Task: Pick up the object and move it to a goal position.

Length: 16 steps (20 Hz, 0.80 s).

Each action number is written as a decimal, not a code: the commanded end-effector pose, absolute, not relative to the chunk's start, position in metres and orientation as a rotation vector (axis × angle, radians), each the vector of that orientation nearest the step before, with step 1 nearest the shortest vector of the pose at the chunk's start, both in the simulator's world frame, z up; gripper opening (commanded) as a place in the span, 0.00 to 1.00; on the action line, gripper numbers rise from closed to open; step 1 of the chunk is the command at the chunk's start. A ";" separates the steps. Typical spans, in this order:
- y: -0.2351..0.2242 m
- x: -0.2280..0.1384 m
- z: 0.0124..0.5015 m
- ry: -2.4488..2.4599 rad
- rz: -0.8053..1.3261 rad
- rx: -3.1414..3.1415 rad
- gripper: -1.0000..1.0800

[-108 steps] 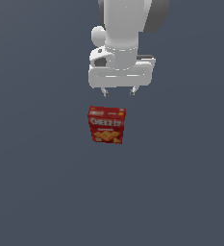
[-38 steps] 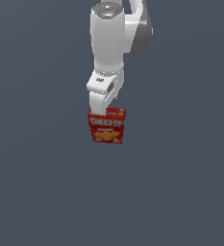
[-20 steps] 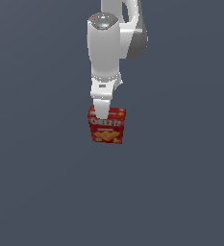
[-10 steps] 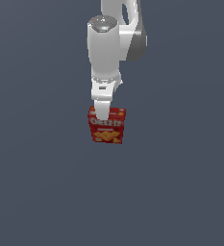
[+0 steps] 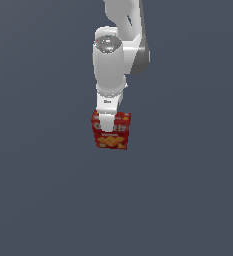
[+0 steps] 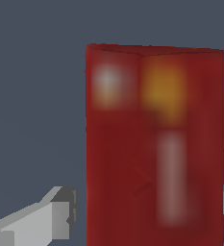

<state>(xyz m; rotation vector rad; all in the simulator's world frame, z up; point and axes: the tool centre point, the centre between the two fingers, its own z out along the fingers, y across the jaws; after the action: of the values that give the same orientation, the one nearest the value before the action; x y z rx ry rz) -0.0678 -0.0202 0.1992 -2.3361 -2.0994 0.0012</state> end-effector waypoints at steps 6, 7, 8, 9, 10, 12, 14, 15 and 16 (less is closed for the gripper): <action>-0.020 -0.067 0.192 -2.101 0.000 -2.336 0.00; -0.020 -0.067 0.192 -2.101 0.000 -2.336 0.00; -0.020 -0.067 0.192 -2.101 0.000 -2.336 0.00; -0.020 -0.067 0.192 -2.101 0.000 -2.336 0.00; -0.020 -0.067 0.192 -2.101 0.000 -2.336 0.00; -0.020 -0.067 0.192 -2.101 0.000 -2.336 0.00; -0.020 -0.067 0.193 -2.101 -0.002 -2.337 0.00; -0.020 -0.066 0.193 -2.101 -0.002 -2.337 0.00; -0.020 -0.066 0.193 -2.101 -0.002 -2.337 0.00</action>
<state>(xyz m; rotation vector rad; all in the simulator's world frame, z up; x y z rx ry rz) -0.0665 -0.0202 0.1933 -2.3367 -2.1007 -0.0008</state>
